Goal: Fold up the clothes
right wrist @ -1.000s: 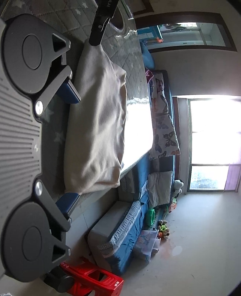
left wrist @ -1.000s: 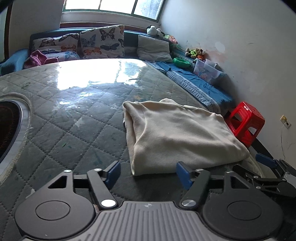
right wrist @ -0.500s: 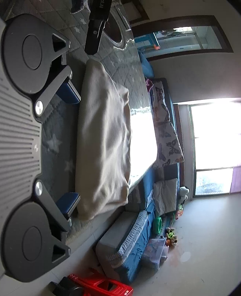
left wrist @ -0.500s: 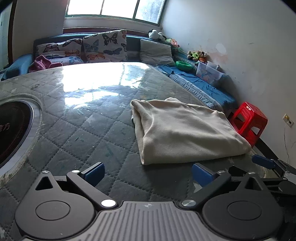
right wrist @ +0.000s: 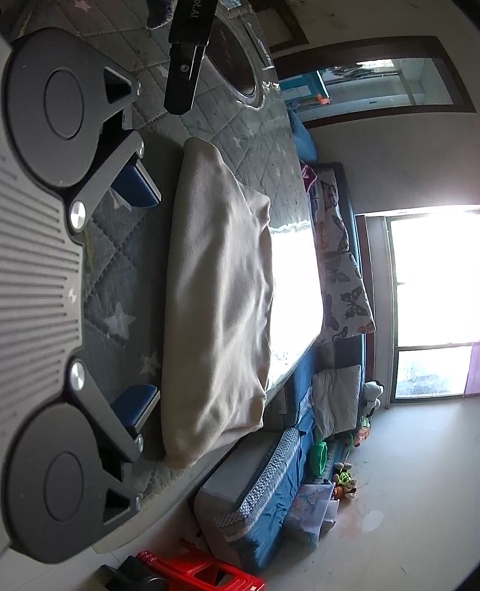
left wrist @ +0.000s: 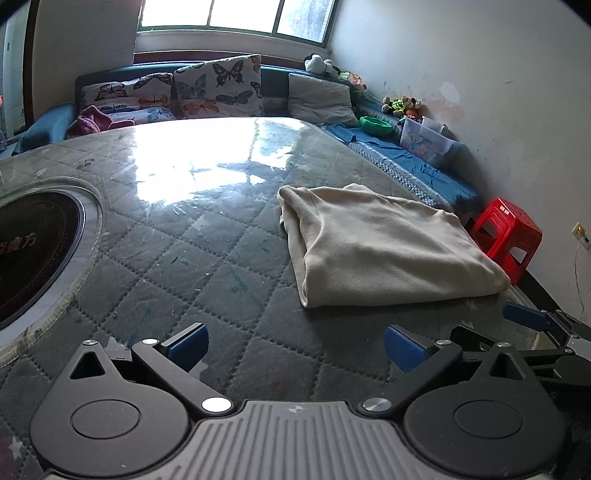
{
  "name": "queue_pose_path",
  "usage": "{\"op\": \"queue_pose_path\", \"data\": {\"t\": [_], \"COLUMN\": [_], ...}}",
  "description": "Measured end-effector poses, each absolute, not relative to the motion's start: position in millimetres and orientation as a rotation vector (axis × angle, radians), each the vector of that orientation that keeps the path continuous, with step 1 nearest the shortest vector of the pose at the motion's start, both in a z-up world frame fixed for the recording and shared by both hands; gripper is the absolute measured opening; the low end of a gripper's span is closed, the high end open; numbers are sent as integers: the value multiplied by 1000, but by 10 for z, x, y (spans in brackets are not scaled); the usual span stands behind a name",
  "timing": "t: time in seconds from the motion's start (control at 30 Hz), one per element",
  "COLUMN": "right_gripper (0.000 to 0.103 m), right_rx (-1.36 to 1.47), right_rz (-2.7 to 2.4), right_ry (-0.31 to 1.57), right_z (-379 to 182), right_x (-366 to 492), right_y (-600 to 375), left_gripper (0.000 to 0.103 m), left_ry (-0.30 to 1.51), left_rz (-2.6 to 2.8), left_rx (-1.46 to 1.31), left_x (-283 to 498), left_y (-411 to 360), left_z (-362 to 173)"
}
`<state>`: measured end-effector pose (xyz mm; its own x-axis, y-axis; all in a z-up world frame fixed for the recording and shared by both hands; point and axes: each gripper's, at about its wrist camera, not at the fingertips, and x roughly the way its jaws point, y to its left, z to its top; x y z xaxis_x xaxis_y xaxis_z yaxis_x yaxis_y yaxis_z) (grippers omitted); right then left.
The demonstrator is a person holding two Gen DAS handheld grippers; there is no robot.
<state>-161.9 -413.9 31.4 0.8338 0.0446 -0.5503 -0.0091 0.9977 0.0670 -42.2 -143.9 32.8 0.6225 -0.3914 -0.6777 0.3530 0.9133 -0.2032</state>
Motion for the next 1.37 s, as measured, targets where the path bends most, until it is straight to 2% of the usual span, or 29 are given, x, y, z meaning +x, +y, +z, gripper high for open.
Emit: {"op": "queue_pose_path", "data": {"t": [1.37], "right_gripper": [103], "right_rx": [124], "right_rz": [11], "right_ry": [568], "right_z": [266], "right_x": [-1919], "right_y": [-4080], "left_gripper": [103], "left_ry": [766], "left_rz": [-450], "left_rx": [55], "left_x": [-717], "left_y": [-1645], "left_z": [311]}}
